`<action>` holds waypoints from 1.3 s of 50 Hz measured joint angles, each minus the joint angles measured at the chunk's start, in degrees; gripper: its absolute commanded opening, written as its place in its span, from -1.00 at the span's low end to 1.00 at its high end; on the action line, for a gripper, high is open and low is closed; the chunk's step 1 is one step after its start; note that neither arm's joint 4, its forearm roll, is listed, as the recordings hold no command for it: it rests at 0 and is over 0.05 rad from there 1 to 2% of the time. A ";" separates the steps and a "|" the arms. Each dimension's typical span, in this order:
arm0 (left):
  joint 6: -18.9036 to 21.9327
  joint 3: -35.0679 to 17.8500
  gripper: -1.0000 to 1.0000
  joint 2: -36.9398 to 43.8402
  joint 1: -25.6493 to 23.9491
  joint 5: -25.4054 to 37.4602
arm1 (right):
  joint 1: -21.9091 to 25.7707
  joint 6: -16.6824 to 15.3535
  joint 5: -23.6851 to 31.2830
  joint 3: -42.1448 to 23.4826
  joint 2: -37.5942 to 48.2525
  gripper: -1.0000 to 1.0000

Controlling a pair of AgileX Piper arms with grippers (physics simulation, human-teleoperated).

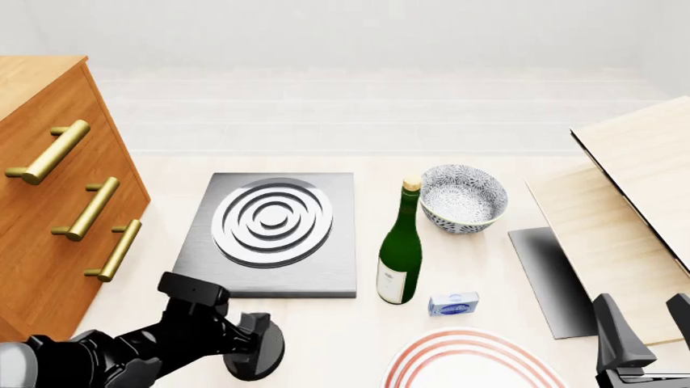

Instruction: Turn on the stove.

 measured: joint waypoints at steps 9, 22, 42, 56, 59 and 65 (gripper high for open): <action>0.25 -0.56 1.00 -0.82 1.37 0.57 | 0.00 0.00 0.00 0.00 0.00 1.00; 4.65 -0.63 1.00 -1.86 5.32 1.42 | 0.00 0.00 0.00 0.00 0.00 1.00; 6.78 -0.22 1.00 -4.31 7.89 3.12 | 0.00 0.00 0.00 0.00 0.00 1.00; 7.72 -0.55 1.00 -11.97 8.44 8.97 | 0.00 0.00 0.00 0.00 0.00 1.00; 7.84 -0.69 1.00 -14.54 8.73 10.73 | 0.00 0.00 0.00 0.00 0.00 1.00; 7.99 -1.60 1.00 -19.76 9.59 14.61 | 0.00 0.00 0.00 0.00 0.00 1.00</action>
